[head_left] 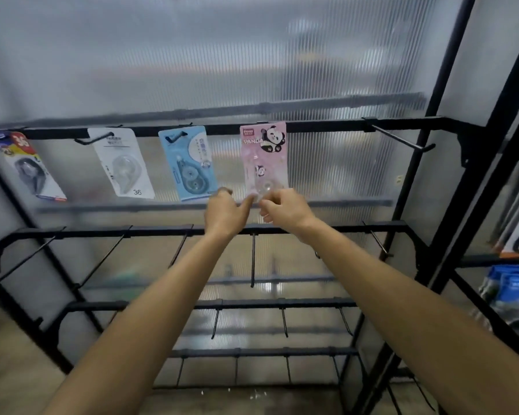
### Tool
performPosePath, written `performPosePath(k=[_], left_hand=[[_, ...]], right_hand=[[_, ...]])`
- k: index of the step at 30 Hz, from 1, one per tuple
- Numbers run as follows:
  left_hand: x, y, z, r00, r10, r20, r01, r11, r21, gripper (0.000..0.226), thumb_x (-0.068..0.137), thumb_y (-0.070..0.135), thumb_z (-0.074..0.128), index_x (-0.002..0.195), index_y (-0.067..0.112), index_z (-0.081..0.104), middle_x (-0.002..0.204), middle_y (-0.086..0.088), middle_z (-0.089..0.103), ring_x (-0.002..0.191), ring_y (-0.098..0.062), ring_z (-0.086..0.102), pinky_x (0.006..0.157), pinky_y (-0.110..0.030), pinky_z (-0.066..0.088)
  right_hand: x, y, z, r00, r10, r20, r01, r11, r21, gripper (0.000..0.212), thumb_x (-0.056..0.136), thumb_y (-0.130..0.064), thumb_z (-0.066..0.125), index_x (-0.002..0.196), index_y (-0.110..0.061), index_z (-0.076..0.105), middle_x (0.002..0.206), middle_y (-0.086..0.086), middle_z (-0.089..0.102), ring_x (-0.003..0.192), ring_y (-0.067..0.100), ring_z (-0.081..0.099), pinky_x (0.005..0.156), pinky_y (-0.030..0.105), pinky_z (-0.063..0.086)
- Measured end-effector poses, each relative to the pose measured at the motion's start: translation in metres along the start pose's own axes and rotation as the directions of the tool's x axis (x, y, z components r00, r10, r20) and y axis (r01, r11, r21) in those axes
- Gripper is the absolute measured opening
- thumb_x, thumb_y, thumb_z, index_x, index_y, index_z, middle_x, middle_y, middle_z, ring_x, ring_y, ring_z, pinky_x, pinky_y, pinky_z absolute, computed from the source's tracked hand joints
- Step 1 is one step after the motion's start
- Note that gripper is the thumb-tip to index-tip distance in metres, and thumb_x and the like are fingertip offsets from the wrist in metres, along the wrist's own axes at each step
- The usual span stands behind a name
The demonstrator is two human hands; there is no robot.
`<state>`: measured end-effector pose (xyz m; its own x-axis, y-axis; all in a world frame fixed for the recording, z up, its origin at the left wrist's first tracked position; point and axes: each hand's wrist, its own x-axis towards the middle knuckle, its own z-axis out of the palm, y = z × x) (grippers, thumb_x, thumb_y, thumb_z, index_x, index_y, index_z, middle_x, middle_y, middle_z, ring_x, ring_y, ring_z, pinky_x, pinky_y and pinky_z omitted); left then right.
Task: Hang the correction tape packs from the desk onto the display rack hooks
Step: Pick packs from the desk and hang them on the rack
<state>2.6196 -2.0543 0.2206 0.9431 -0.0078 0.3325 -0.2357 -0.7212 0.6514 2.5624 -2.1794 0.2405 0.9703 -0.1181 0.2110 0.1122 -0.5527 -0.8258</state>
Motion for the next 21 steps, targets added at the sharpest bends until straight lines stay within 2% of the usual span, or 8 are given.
performPosePath(k=[2,4,7,10,14,17,19,21], left_hand=[[-0.022,-0.022,-0.006,0.998,0.042,0.038,-0.043,0.999,0.028,0.052,0.090,0.045,0.059,0.124,0.005,0.053,0.119,-0.011,0.060,0.108,-0.023,0.057,0.079,-0.028,0.043],[-0.043,-0.045,-0.016,0.997,0.060,0.051,-0.065,0.994,0.090,0.045,0.091,0.039,0.061,0.122,0.008,0.055,0.118,-0.010,0.062,0.110,-0.023,0.058,0.086,-0.031,0.047],[-0.072,-0.081,-0.038,0.996,0.070,0.046,-0.078,0.978,0.193,0.036,0.092,0.033,0.060,0.119,0.008,0.059,0.117,-0.007,0.064,0.110,-0.023,0.058,0.090,-0.032,0.043],[-0.102,-0.117,-0.066,0.999,0.041,0.020,-0.045,0.967,0.251,0.031,0.092,0.032,0.058,0.116,0.012,0.062,0.113,-0.006,0.065,0.105,-0.023,0.060,0.086,-0.033,0.044],[-0.152,-0.171,-0.112,0.998,-0.066,0.012,0.058,0.942,0.330,0.028,0.093,0.032,0.053,0.106,0.011,0.065,0.105,-0.008,0.068,0.097,-0.026,0.062,0.078,-0.037,0.049],[-0.195,-0.217,-0.154,0.987,-0.161,-0.006,0.152,0.914,0.377,0.024,0.091,0.028,0.053,0.102,0.012,0.067,0.100,-0.008,0.069,0.096,-0.028,0.063,0.071,-0.035,0.045],[-0.225,-0.249,-0.186,0.975,-0.222,-0.025,0.214,0.896,0.389,0.022,0.092,0.027,0.053,0.098,0.011,0.067,0.098,-0.011,0.069,0.094,-0.031,0.063,0.068,-0.035,0.042],[-0.257,-0.278,-0.223,0.957,-0.288,-0.046,0.283,0.879,0.383,0.024,0.093,0.028,0.052,0.099,0.009,0.066,0.098,-0.013,0.069,0.093,-0.033,0.062,0.065,-0.032,0.038]], right_hand=[[-0.004,0.000,0.018,0.999,-0.026,0.040,0.028,0.998,-0.052,0.021,0.095,-0.018,0.051,0.094,-0.007,0.068,0.089,0.009,0.067,0.087,0.022,0.063,0.080,0.036,0.052],[-0.010,-0.005,0.041,0.996,-0.051,0.072,0.056,0.995,-0.078,0.019,0.094,-0.017,0.051,0.092,-0.009,0.068,0.084,0.005,0.066,0.085,0.019,0.062,0.081,0.037,0.051],[-0.026,-0.016,0.083,0.986,-0.109,0.124,0.121,0.988,-0.097,0.017,0.092,-0.013,0.052,0.088,-0.009,0.069,0.085,0.005,0.067,0.083,0.015,0.061,0.082,0.035,0.051],[-0.046,-0.030,0.131,0.965,-0.137,0.224,0.172,0.974,-0.145,0.017,0.091,-0.013,0.054,0.095,-0.014,0.071,0.096,-0.001,0.069,0.094,0.014,0.061,0.088,0.033,0.049],[-0.081,-0.051,0.203,0.914,-0.119,0.388,0.200,0.964,-0.177,0.015,0.088,-0.013,0.058,0.091,-0.016,0.072,0.096,0.006,0.071,0.096,0.022,0.064,0.087,0.033,0.050],[-0.116,-0.071,0.261,0.857,-0.140,0.496,0.262,0.947,-0.186,0.011,0.088,-0.015,0.060,0.091,-0.018,0.070,0.095,0.003,0.070,0.098,0.020,0.063,0.083,0.023,0.046],[-0.141,-0.090,0.301,0.801,-0.169,0.575,0.317,0.934,-0.167,0.015,0.090,-0.014,0.057,0.097,-0.013,0.070,0.103,0.007,0.069,0.104,0.023,0.061,0.090,0.029,0.047],[-0.170,-0.116,0.342,0.729,-0.219,0.648,0.414,0.895,-0.164,0.020,0.092,-0.014,0.051,0.099,-0.010,0.070,0.107,0.009,0.068,0.105,0.027,0.060,0.083,0.030,0.046]])
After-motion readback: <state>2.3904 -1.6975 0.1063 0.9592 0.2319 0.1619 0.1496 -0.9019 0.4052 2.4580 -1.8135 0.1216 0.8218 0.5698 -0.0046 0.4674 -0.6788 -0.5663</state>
